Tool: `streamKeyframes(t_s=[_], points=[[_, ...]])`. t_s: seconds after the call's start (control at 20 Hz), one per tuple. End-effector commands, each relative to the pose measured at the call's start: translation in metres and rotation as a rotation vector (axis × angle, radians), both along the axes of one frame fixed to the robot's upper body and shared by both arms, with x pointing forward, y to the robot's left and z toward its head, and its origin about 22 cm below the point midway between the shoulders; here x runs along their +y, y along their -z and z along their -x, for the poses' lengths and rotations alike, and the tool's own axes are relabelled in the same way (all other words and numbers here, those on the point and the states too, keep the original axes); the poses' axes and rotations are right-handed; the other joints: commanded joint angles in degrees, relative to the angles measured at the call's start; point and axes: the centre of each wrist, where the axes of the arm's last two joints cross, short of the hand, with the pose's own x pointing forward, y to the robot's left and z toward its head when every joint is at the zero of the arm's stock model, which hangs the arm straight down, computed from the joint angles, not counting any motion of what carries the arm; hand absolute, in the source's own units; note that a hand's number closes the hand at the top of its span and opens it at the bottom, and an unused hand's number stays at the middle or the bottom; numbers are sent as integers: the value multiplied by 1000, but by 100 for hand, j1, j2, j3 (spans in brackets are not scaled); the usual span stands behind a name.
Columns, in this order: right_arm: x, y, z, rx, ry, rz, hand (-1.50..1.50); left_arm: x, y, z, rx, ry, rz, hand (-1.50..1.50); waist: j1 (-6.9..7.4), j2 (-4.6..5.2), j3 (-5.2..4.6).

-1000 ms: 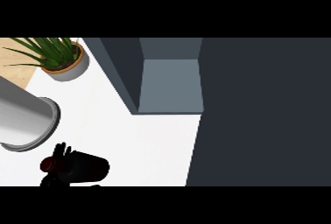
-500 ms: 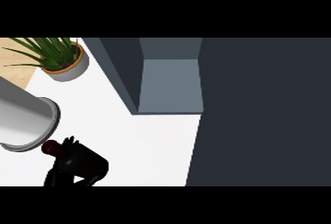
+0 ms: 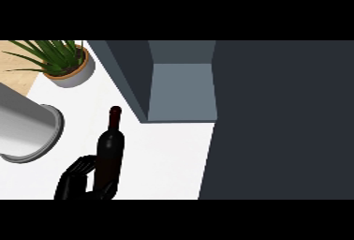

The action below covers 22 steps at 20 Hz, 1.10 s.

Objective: Pick up the wine, place it into the cabinet and close the cabinet

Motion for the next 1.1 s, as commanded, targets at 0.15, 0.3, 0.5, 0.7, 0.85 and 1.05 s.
streamKeyframes(t_s=[0.15,0.3,0.5,0.7,0.85,1.05], points=[[-3,-3,20,-5,-55,-16,-150,-33,-15,-33,-154,86,-108,150,12,1,0],[-6,5,6,22,-80,-16,-150,-49,-33,-72,-231,147,-134,150,-5,21,6],[-9,-11,12,4,-80,5,-150,-68,-22,-79,-320,164,-128,150,-15,11,-3],[-9,-15,16,9,-76,-2,-150,-76,-56,-97,-410,167,-154,150,4,-12,0],[-14,2,10,16,-68,-2,-150,-93,-74,-106,-445,206,-140,150,16,7,5],[-15,-1,15,19,-59,0,-150,-121,-103,-97,-434,271,-46,150,14,-11,5]])
